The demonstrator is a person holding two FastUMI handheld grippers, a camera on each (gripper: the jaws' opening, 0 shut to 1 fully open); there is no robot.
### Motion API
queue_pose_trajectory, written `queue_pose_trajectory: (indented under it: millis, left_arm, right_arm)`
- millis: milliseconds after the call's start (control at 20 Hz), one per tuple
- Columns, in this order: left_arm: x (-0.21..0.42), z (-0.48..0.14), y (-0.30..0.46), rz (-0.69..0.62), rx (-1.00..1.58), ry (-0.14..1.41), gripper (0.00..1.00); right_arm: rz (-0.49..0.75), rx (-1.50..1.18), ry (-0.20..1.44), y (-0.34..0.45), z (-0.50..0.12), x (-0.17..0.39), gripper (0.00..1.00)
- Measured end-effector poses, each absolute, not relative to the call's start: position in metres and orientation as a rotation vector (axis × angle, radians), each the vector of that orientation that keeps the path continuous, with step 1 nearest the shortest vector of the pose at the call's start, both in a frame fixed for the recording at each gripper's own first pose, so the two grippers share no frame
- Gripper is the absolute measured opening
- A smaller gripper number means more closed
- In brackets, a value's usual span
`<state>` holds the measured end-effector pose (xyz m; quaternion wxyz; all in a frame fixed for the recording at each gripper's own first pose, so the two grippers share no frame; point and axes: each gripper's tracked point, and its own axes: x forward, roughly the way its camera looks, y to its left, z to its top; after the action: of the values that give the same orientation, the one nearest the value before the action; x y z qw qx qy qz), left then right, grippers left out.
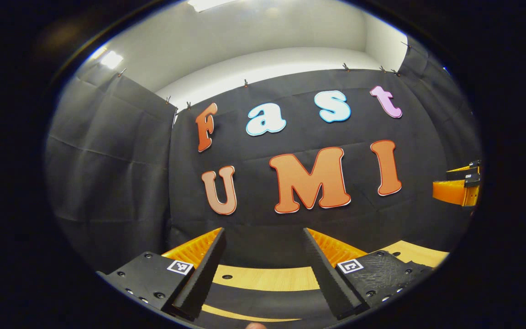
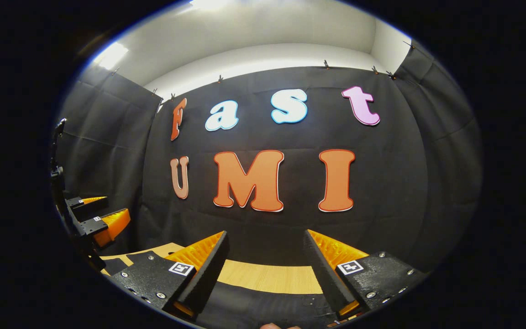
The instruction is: Grasp the waist and the cuffs of the jeans and fold them to make the two legs overlap; first hold the waist and fold one-third of the jeans toward the cuffs, then hold the cuffs and fold the remaining one-third in the same direction to finish folding.
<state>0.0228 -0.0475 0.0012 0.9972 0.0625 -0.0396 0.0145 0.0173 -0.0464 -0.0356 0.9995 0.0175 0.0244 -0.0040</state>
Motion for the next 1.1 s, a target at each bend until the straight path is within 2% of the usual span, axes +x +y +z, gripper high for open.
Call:
queue_pose_trajectory:
  millis: [100,150,250,300,350,400,650,850,1100]
  left_arm:
    - [0.025,-0.008,-0.030,0.077,0.119,-0.038,1.00]
    - [0.026,-0.013,-0.021,0.102,0.116,-0.018,1.00]
    - [0.027,-0.024,-0.002,0.149,0.119,0.025,0.99]
    - [0.025,-0.028,0.007,0.169,0.127,0.041,0.99]
    - [0.023,-0.031,0.017,0.190,0.139,0.053,1.00]
    - [0.021,-0.033,0.026,0.204,0.149,0.066,1.00]
    - [0.028,-0.050,0.074,0.238,0.135,0.125,1.00]
    - [0.045,-0.082,0.121,0.230,0.104,0.249,0.99]
    - [0.049,-0.156,0.201,0.261,0.022,0.483,1.00]
  right_arm:
    - [-0.026,0.039,0.076,-0.060,-0.047,0.017,0.94]
    - [-0.034,0.040,0.089,-0.066,-0.054,0.016,0.98]
    - [-0.050,0.041,0.119,-0.078,-0.065,0.013,0.98]
    - [-0.059,0.040,0.134,-0.083,-0.072,0.011,0.94]
    - [-0.066,0.040,0.150,-0.087,-0.077,0.010,0.94]
    - [-0.080,0.039,0.170,-0.092,-0.084,0.008,0.98]
    - [-0.191,0.036,0.251,-0.111,-0.104,-0.002,0.98]
    - [-0.295,0.039,0.324,-0.113,-0.121,-0.006,0.98]
    - [-0.415,0.124,0.529,-0.109,-0.173,-0.021,0.98]
